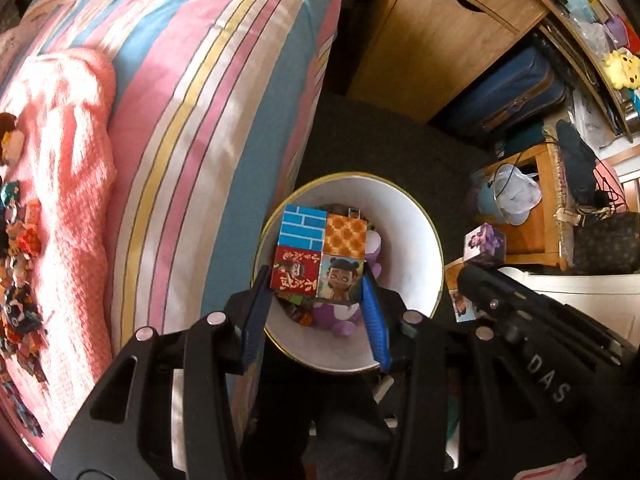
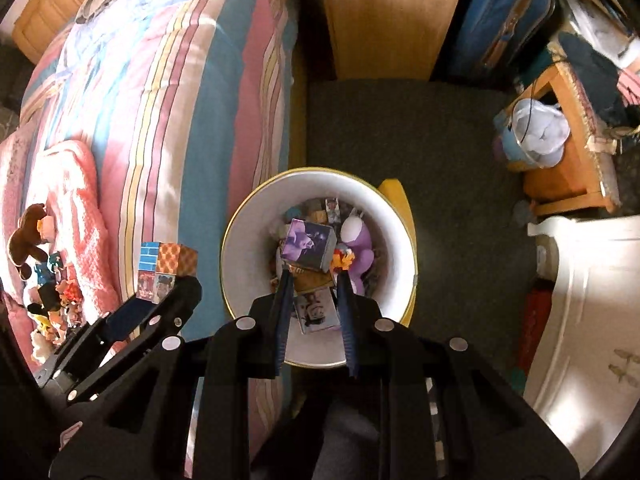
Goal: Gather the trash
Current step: 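Open the left tool to drop the square cube block into the bin, then swing both tools back over the bed toward the cube pile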
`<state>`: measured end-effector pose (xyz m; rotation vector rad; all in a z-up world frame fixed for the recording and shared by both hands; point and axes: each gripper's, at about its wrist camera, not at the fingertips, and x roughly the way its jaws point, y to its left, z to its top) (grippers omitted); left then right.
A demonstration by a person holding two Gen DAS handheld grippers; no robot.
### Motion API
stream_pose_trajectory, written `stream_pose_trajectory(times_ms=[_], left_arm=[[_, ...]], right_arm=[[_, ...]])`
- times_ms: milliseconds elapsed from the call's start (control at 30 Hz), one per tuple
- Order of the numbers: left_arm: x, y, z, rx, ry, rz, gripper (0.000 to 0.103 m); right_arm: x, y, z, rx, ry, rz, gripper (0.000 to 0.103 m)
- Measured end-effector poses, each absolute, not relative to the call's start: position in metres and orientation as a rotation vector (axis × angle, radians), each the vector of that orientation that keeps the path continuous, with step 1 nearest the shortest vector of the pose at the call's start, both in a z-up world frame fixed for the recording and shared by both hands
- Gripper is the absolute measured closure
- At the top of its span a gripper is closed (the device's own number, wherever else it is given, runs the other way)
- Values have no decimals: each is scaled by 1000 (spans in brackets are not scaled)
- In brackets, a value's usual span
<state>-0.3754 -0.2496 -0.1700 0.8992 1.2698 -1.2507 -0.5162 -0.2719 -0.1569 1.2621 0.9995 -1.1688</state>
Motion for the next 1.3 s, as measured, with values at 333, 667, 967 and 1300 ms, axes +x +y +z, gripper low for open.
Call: stream_pose_trajectory(times_ms=[333, 667, 967, 1300], left_arm=[[-372, -247, -178, 900, 1346, -1228, 61], [-339, -239, -159, 814, 1324, -1186, 61], [-256, -209, -136, 661, 1310, -1016, 61], [-145, -104, -120, 423, 1322, -687, 55]], right_arm=[[-518, -271, -160, 1289, 1020, -1184, 80], [-482, -279, -144, 1209, 1026, -1125, 80], [-386, -276, -127, 1051, 1075, -940, 80], [-241, -217, -115, 825, 1177, -619, 78]])
